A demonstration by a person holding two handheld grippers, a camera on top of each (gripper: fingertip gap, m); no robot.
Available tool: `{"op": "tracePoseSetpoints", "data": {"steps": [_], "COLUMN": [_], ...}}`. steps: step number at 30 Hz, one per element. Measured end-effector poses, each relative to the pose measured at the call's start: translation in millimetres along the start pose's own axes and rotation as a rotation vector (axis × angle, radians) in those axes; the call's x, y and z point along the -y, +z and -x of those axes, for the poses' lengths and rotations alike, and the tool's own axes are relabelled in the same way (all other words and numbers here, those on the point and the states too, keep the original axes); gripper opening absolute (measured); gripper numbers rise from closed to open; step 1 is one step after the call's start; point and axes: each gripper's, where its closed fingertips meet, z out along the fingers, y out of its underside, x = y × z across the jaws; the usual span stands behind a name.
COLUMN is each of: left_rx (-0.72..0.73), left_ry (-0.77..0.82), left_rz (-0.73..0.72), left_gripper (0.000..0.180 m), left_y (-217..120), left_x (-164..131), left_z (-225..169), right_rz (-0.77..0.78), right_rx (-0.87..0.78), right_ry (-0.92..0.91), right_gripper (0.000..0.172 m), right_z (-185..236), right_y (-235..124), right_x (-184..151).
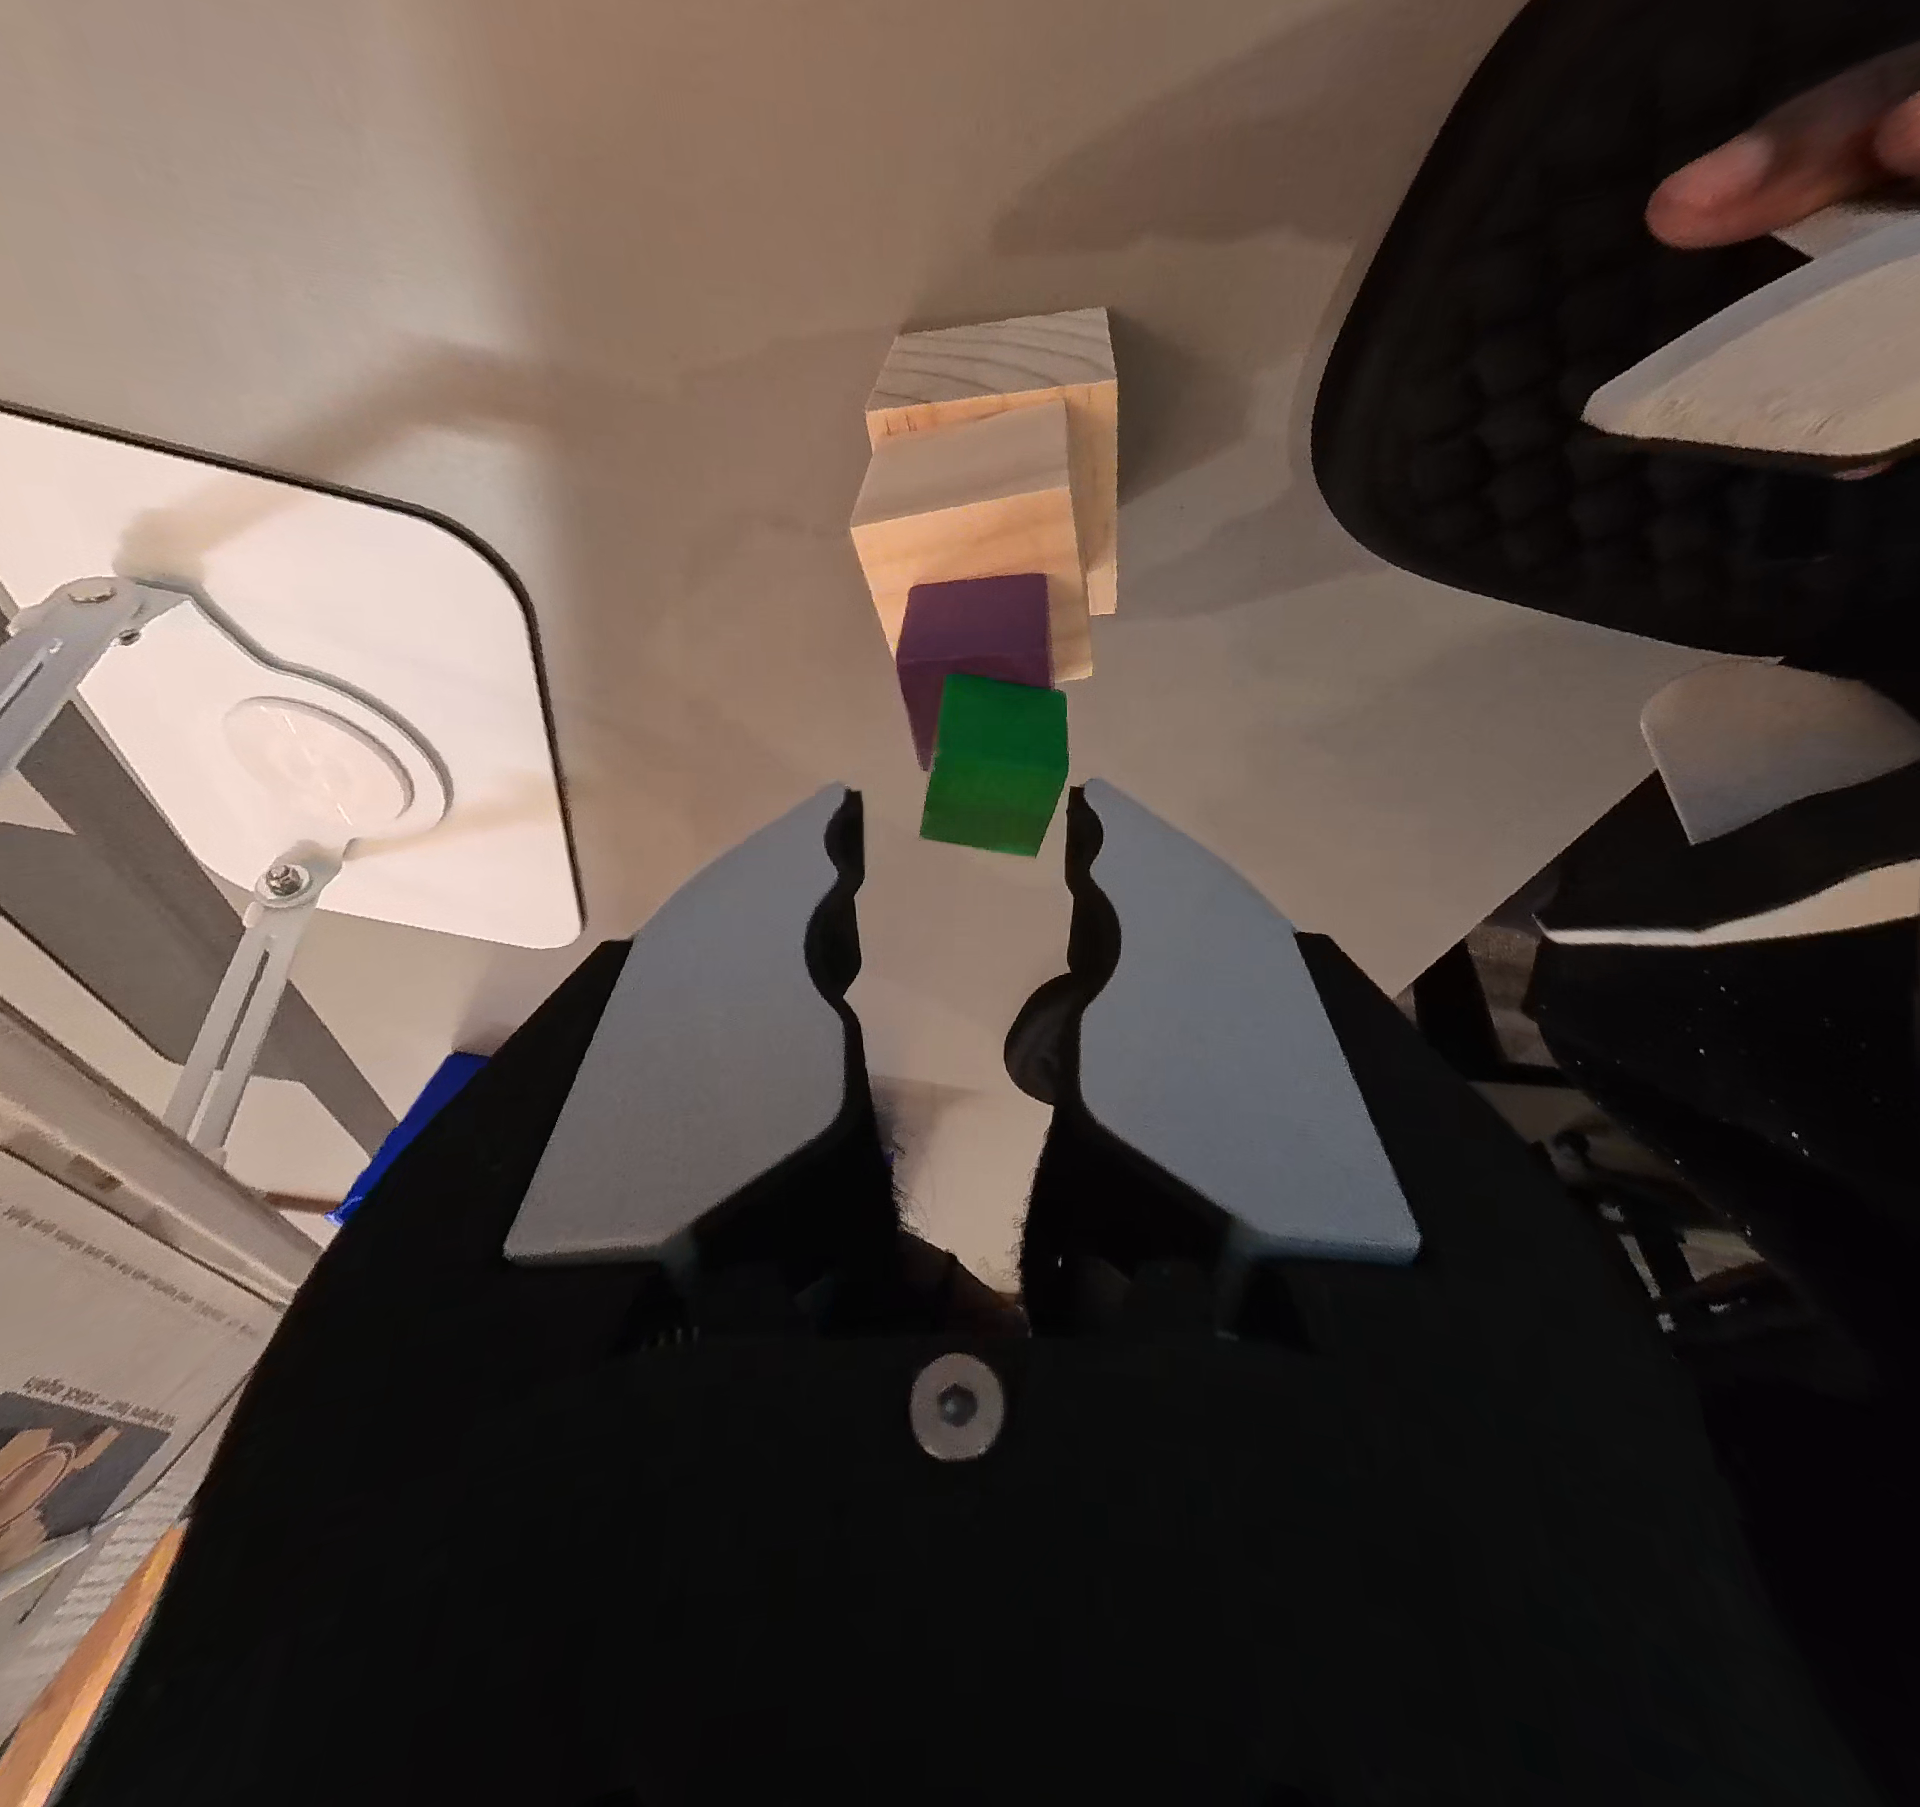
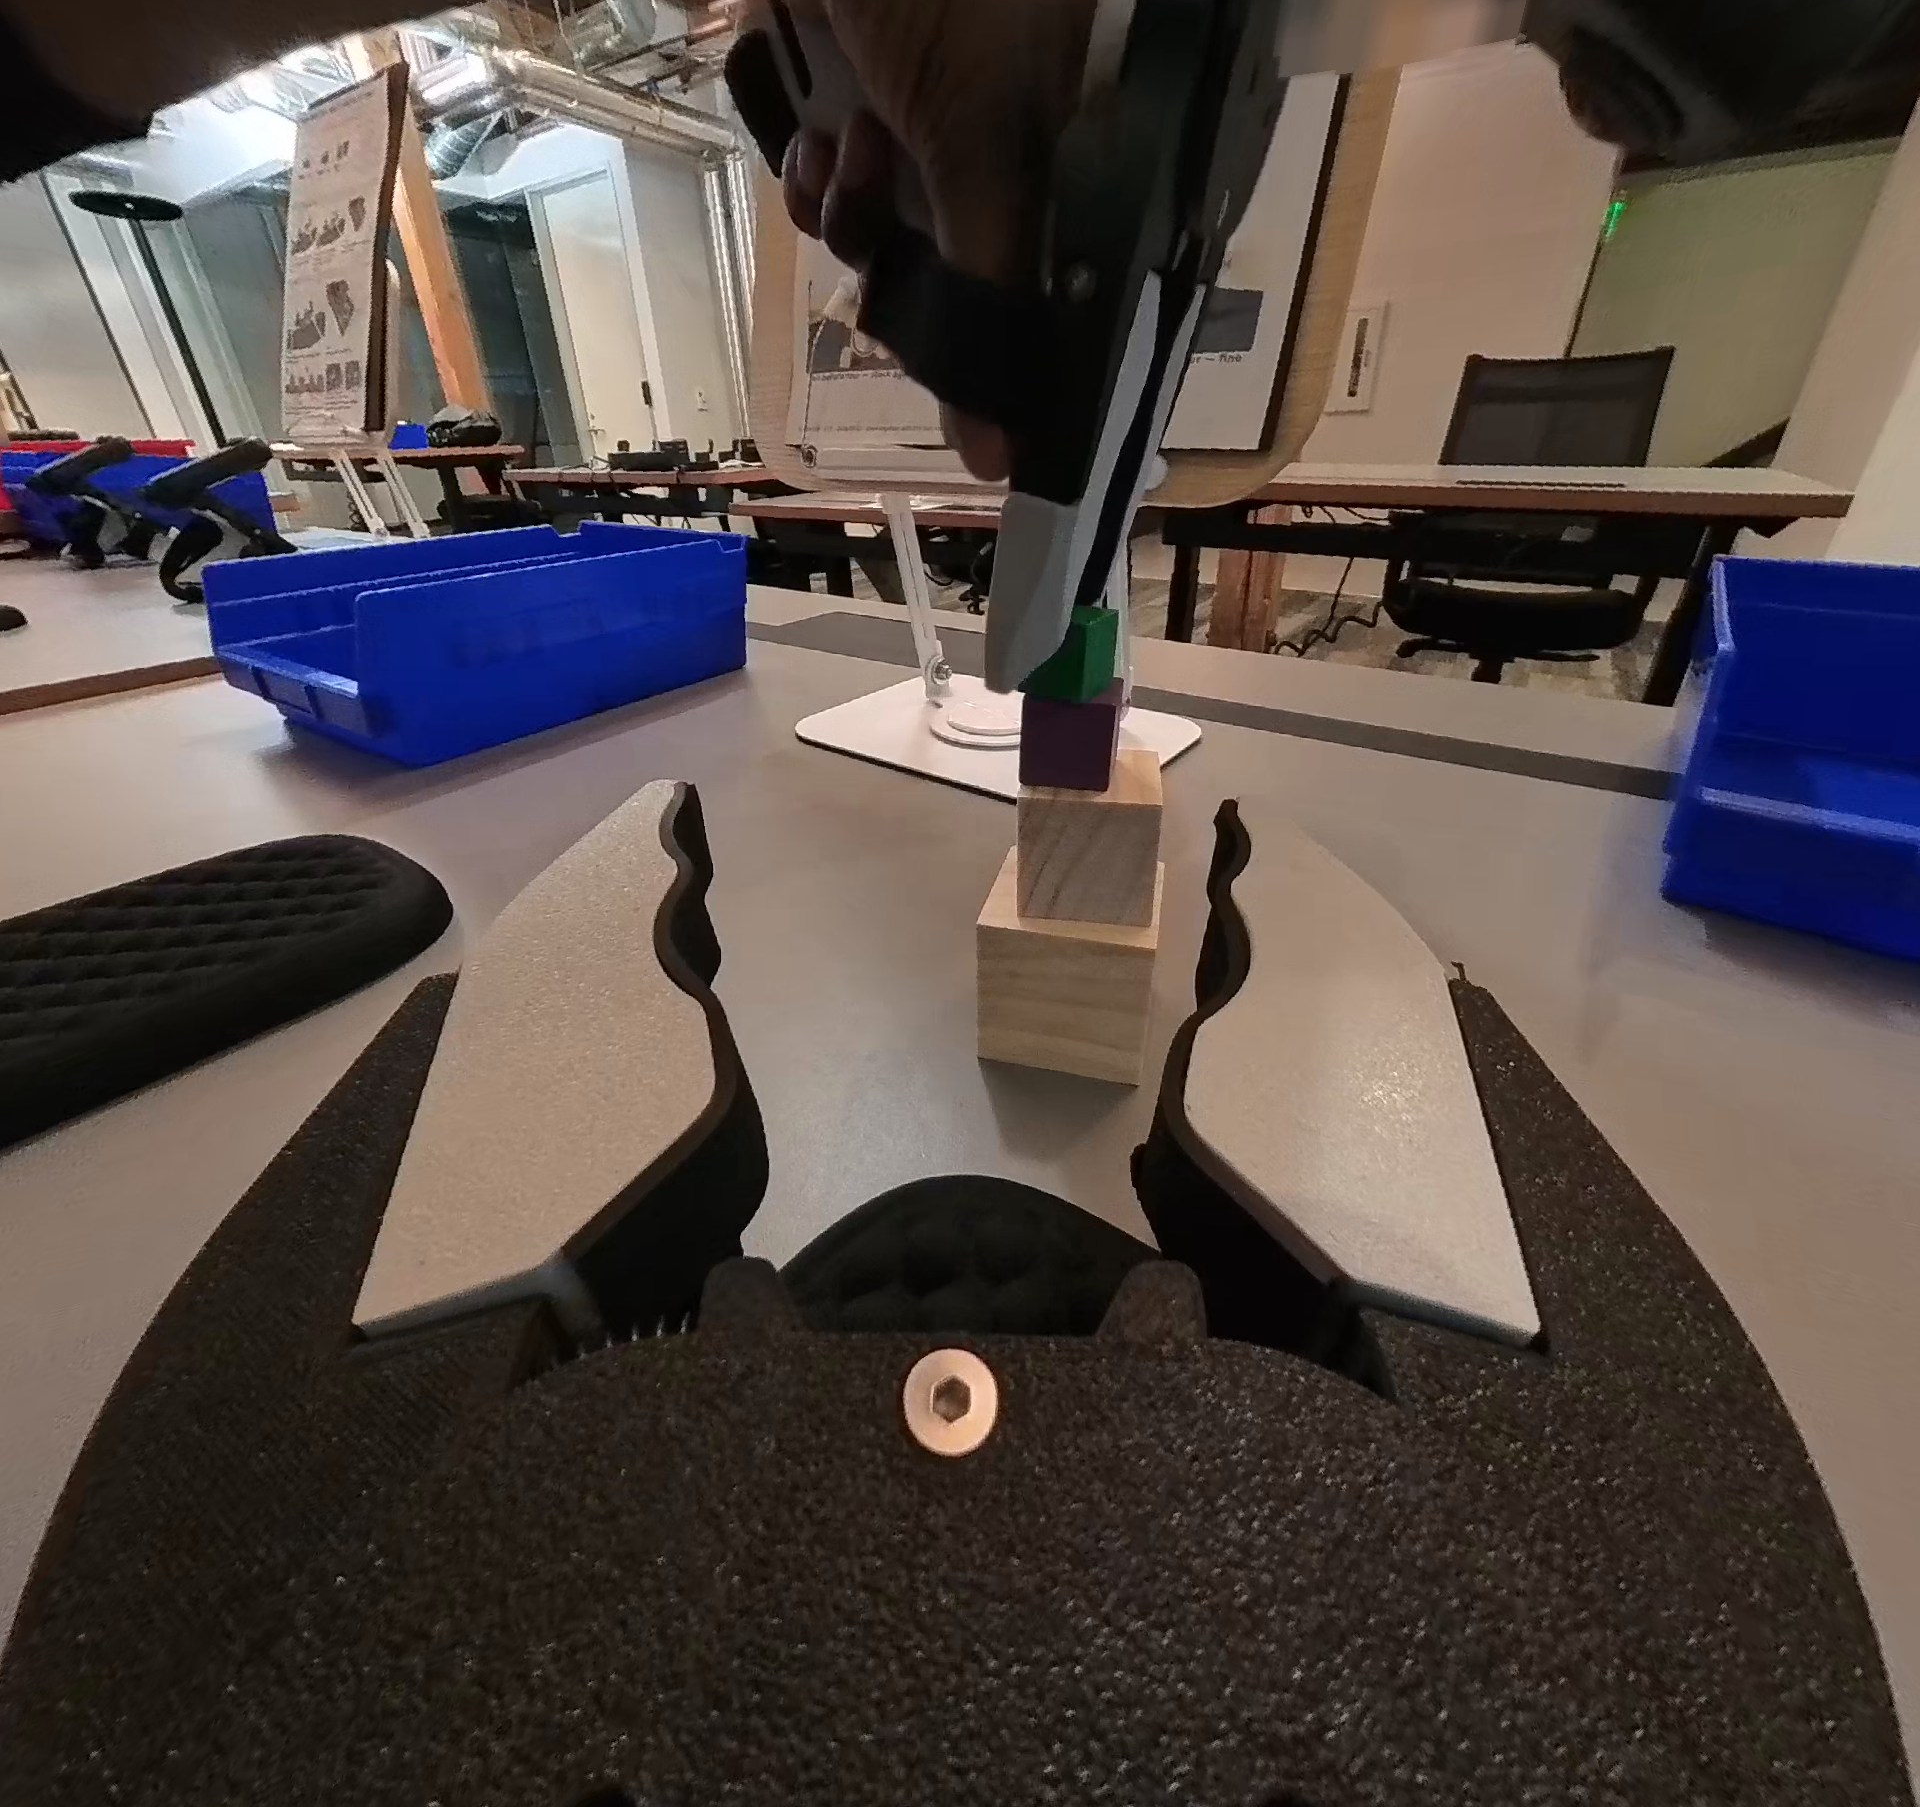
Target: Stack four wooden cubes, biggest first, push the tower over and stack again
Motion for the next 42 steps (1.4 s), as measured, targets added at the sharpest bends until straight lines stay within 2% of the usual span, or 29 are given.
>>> {"op": "tracePoseSetpoints", "data": {"steps": [2, 4, 8, 12, 16, 19, 22, 26, 30, 35, 39, 42], "left_rx": [-0.006, -0.016, 0.008, 0.060, 0.217, 0.192, 0.214, 0.412, 0.491, 0.597, 0.588, 0.664], "left_ry": [-0.001, -0.007, -0.009, -0.031, -0.056, -0.073, -0.174, -0.332, -0.433, -0.509, -0.512, -0.540], "left_rz": [-0.025, -0.083, -0.277, -0.575, -0.949, -1.267, -1.530, -1.599, -1.674, -1.773, -1.776, -1.884], "left_gripper": [0.041, 0.054, 0.112, 0.146, 0.146, 0.146, 0.146, 0.146, 0.146, 0.146, 0.146, 0.145], "left_y": [-2.9, -7.3, -16.0, -24.4, -42.9, -59.3, -67.3, -37.0, -9.7, 14.1, 28.0, 21.9], "left_x": [-0.3, 0.2, -1.9, -3.1, -17.5, -43.5, -85.2, -143.7, -182.1, -213.0, -218.0, -229.8], "left_z": [-0.3, -1.8, -5.7, -9.3, -13.2, -46.9, -69.8, -72.5, -83.6, -89.2, -87.7, -86.2], "right_rz": [0.000, -0.001, -0.002, 0.005, 0.008, 0.012, 0.016, 0.020, 0.043, 0.059, 0.063, 0.080], "right_rx": [0.000, 0.001, 0.000, -0.003, -0.003, -0.003, 0.001, 0.012, 0.025, 0.040, 0.052, 0.061], "right_ry": [0.000, 0.001, 0.001, -0.002, -0.007, -0.013, -0.015, -0.012, -0.029, -0.057, -0.065, -0.092], "right_gripper": [0.091, 0.091, 0.091, 0.092, 0.093, 0.095, 0.099, 0.107, 0.115, 0.121, 0.124, 0.127], "right_z": [0.0, -0.1, -0.2, -0.3, 0.0, 0.6, 1.2, 2.2, 5.4, 9.8, 12.0, 15.4], "right_y": [-0.1, -0.2, -0.5, 0.1, 0.3, 0.7, 1.1, 1.5, 3.4, 4.6, 4.8, 6.2], "right_x": [0.0, 0.1, 0.1, -0.8, -1.1, -1.7, -2.2, -2.7, -5.4, -7.4, -8.0, -10.4]}}
